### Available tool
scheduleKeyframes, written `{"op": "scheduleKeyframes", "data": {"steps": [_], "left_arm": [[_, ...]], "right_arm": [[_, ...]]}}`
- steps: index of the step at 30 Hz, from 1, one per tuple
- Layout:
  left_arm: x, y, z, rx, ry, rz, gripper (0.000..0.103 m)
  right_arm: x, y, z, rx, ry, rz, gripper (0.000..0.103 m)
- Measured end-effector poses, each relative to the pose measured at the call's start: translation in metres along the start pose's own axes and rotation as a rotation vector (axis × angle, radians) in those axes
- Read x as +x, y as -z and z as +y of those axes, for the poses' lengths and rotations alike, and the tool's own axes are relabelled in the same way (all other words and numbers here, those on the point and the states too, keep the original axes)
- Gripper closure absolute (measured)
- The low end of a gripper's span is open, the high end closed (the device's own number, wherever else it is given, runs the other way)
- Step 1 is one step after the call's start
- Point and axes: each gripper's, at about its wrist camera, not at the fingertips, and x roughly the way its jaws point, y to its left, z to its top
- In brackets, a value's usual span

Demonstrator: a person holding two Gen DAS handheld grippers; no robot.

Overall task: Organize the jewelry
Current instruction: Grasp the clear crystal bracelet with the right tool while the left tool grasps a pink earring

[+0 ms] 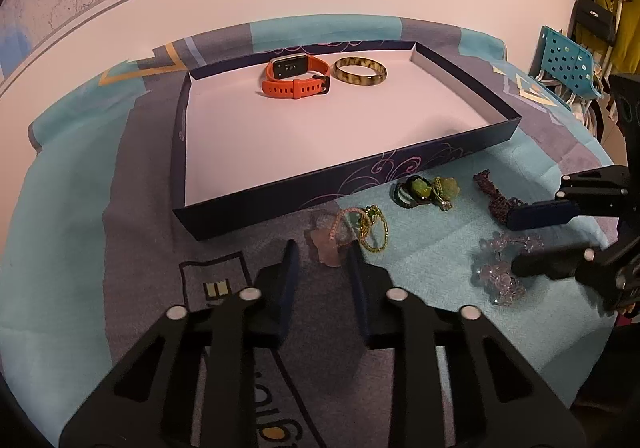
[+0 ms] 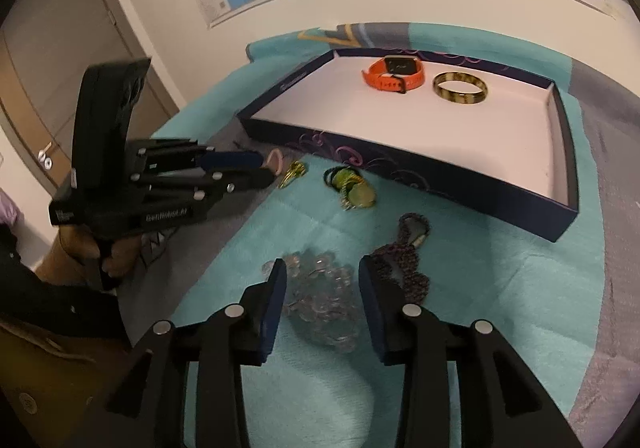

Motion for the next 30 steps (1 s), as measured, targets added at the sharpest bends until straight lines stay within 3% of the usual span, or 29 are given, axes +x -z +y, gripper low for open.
{"op": "scheduleKeyframes", "data": {"steps": [4, 7, 9, 14, 18, 28, 30], "left_arm": [[-0.001, 0.001, 0.0, -0.002, 0.013, 0.002, 0.09], [-0.001, 0.002, 0.002, -0.008, 0.021, 0.002, 0.089], [-0.001, 0.001, 0.003, -0.015, 0.02, -0.003, 0.077], [0.003, -0.003, 0.002, -0.003, 0.031, -0.002, 0.075], [0.005, -0.005, 0.003, -0.01, 0.026, 0.002, 0.091], [-0.005, -0.002, 0.004, -0.035, 0.035, -0.009, 0.091], [-0.01, -0.002, 0.006, -0.043, 0.043, -0.021, 0.091]], "right_arm": [[0.005, 0.005, 0.012, -0.065, 0.041, 0.019, 0.063], [0.005, 0.005, 0.012, -0.07, 0.051, 0.021, 0.065], [0.005, 0.006, 0.013, -0.08, 0.079, 0.021, 0.075], [0.003, 0.006, 0.011, -0.064, 0.051, 0.014, 0.087], [-0.003, 0.002, 0.008, -0.033, 0.023, -0.012, 0.103], [-0.02, -0.007, 0.001, 0.008, -0.019, -0.06, 0.103], [-0.019, -0.007, 0.002, 0.002, -0.008, -0.043, 0.097]]}}
